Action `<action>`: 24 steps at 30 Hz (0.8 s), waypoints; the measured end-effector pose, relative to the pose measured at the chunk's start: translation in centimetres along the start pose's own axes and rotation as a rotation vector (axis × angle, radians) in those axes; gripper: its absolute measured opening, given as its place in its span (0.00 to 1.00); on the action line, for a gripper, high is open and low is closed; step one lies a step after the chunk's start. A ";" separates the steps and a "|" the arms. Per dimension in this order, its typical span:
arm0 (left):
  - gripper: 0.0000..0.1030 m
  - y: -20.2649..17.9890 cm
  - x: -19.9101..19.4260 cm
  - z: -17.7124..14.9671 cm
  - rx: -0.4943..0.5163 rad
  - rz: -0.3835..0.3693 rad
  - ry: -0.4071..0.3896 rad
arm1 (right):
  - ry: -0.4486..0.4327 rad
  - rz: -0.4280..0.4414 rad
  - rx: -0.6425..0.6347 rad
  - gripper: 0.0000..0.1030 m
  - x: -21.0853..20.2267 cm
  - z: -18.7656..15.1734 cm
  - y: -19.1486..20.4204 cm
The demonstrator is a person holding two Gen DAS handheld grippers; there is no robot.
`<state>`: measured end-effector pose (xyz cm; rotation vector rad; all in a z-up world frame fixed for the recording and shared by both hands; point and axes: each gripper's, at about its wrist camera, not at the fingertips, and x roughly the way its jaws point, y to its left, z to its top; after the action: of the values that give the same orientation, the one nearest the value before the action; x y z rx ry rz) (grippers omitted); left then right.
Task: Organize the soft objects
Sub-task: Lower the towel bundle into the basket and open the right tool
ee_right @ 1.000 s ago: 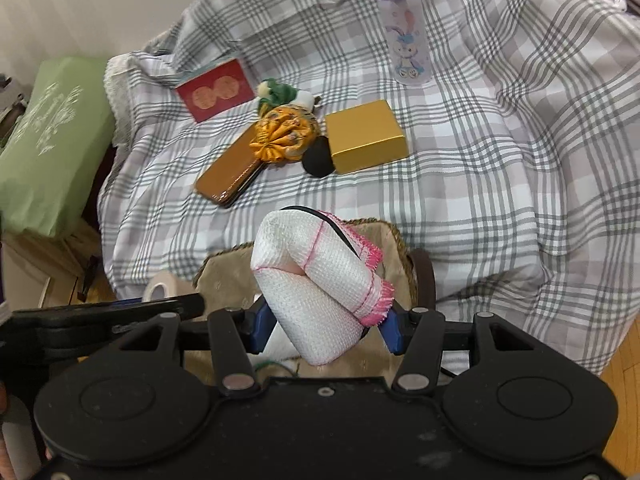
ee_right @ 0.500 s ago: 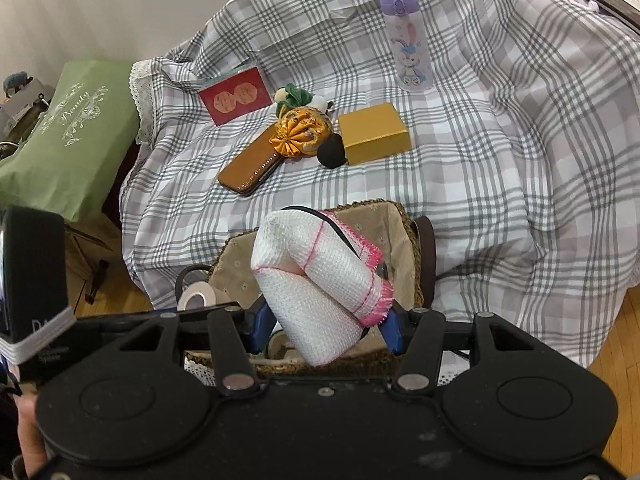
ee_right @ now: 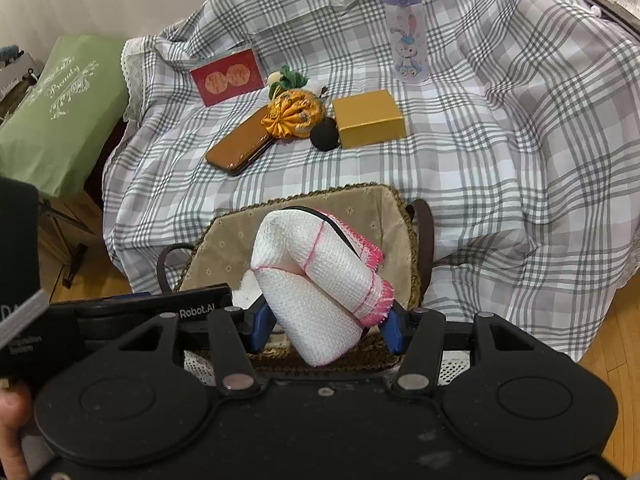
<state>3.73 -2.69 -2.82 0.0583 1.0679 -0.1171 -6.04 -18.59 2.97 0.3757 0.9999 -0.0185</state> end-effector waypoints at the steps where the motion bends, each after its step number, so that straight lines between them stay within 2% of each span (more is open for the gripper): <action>1: 0.73 0.1 0.0 -0.1 -0.001 0.005 0.005 | 0.005 0.000 -0.002 0.52 0.1 -0.1 0.1; 13: 0.74 0.9 -0.1 -1.0 -0.001 0.040 0.007 | 0.034 -0.005 -0.014 0.52 1.2 -0.3 0.3; 24: 0.74 0.8 0.0 -1.2 0.009 0.048 0.011 | 0.026 0.004 -0.026 0.57 1.1 -0.4 0.3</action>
<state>2.75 -1.79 -3.38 0.0927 1.0767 -0.0783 -5.73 -18.00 2.00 0.3550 1.0245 0.0036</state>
